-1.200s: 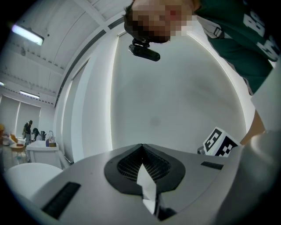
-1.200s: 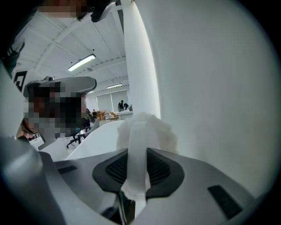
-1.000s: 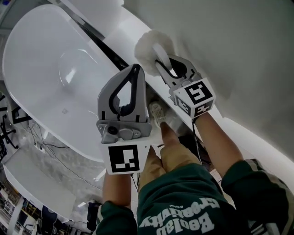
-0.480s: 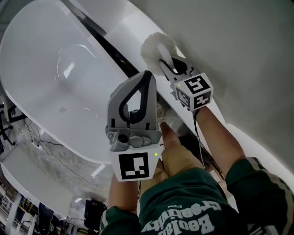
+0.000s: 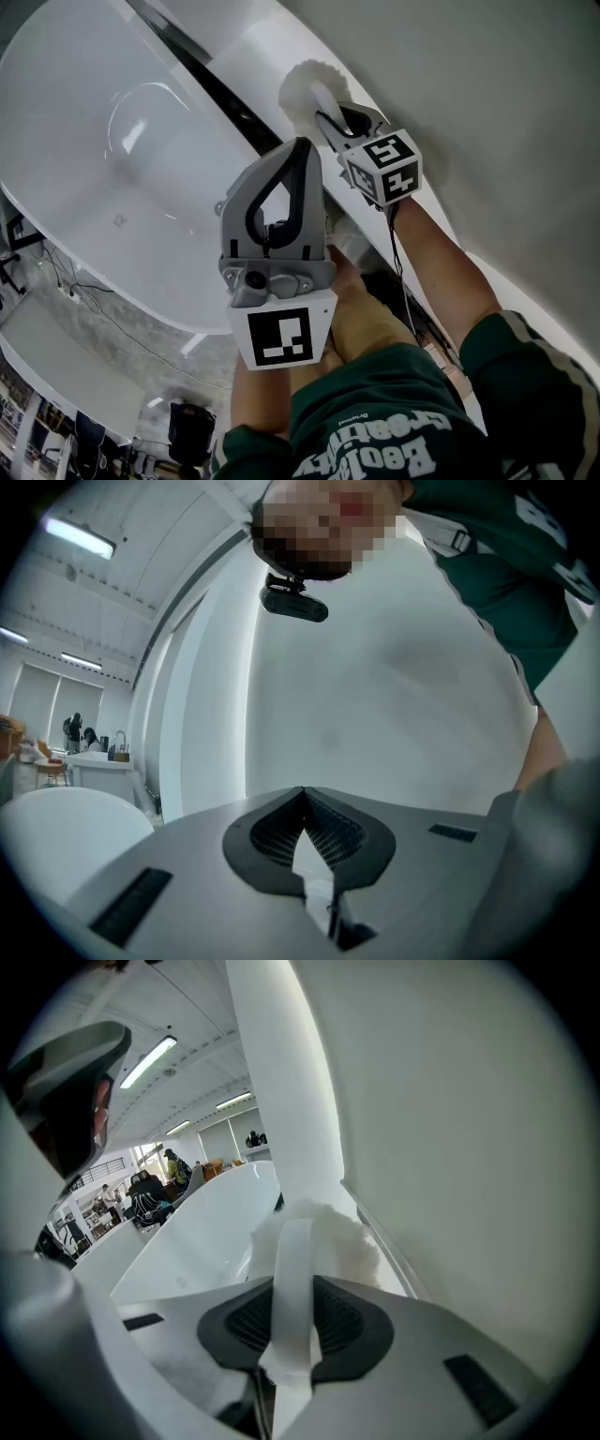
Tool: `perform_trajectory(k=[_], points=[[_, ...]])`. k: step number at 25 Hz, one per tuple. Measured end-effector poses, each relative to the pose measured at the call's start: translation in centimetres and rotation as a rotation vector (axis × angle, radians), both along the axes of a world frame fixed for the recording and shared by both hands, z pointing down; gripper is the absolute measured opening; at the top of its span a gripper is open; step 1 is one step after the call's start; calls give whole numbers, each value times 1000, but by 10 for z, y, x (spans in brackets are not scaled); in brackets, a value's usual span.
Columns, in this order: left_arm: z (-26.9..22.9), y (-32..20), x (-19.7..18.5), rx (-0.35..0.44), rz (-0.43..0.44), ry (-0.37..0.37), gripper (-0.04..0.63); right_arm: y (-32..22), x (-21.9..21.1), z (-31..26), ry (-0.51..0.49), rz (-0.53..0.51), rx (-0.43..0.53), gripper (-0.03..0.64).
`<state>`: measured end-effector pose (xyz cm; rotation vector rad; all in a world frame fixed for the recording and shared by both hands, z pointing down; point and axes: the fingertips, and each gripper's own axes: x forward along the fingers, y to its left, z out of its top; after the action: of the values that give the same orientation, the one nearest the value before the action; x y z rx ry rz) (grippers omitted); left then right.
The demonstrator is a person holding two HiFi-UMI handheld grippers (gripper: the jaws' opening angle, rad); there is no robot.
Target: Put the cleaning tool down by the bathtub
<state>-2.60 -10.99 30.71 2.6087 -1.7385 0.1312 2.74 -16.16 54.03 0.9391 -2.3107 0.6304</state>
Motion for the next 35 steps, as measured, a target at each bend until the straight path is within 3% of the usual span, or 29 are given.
perform_trajectory(k=[16,21,35], points=[[26,-5,-7,-44,-17,22,5,-11,22,114,232,-45,-139,94],[29,-3,-8,-53,-19,22,5,-14,30,125,255,-3,-165,94],[45,-1,-13,-92,-48,29,6,-7,37,161,332,-18,-249,95]])
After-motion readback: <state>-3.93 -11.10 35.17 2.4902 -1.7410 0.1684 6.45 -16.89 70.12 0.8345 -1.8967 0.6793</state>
